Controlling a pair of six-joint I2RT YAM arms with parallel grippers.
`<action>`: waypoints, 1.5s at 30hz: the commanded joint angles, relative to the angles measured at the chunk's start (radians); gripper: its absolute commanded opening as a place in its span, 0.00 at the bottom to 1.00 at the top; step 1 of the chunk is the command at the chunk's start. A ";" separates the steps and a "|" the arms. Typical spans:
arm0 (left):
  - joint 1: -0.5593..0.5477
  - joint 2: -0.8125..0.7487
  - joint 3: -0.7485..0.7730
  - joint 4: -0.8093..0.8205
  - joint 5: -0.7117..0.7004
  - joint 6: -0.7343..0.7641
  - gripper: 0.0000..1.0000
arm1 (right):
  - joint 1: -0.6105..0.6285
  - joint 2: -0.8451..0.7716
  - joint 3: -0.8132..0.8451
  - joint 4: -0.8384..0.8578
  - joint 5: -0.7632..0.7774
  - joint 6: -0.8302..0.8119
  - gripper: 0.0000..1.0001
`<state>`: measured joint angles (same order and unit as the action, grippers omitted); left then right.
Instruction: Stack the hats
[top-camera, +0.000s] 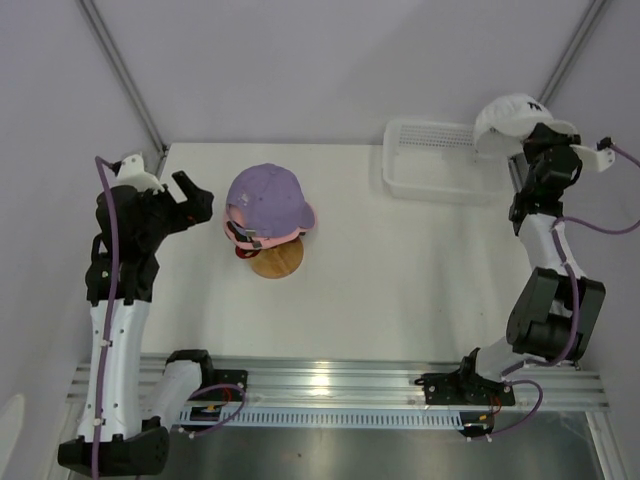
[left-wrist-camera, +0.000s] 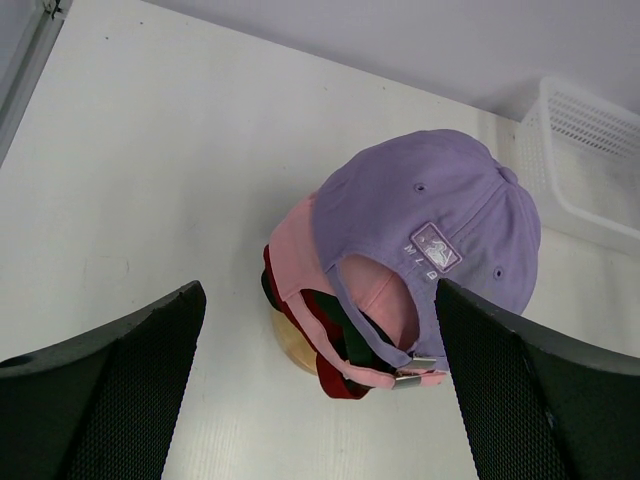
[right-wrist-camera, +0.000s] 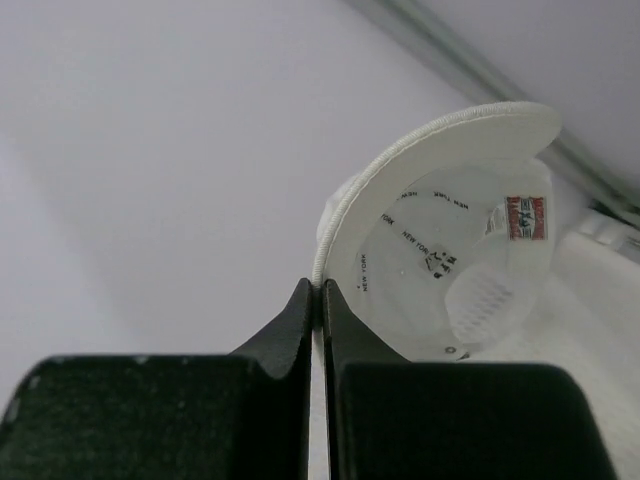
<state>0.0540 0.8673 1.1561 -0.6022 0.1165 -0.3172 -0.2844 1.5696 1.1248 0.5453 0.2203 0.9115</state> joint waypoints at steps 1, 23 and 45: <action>0.006 -0.019 0.010 -0.008 0.023 0.043 0.99 | 0.031 -0.132 0.105 0.038 -0.116 -0.031 0.00; -0.045 -0.154 -0.171 0.142 0.150 -0.253 0.99 | 0.655 0.165 0.520 0.433 -1.026 0.509 0.00; -0.042 -0.326 -0.420 0.360 0.003 -0.419 0.99 | 0.763 0.374 0.610 0.760 -0.938 0.859 0.00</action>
<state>0.0151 0.5568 0.7582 -0.3397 0.1600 -0.7078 0.4622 1.9457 1.6955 1.2251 -0.7391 1.7351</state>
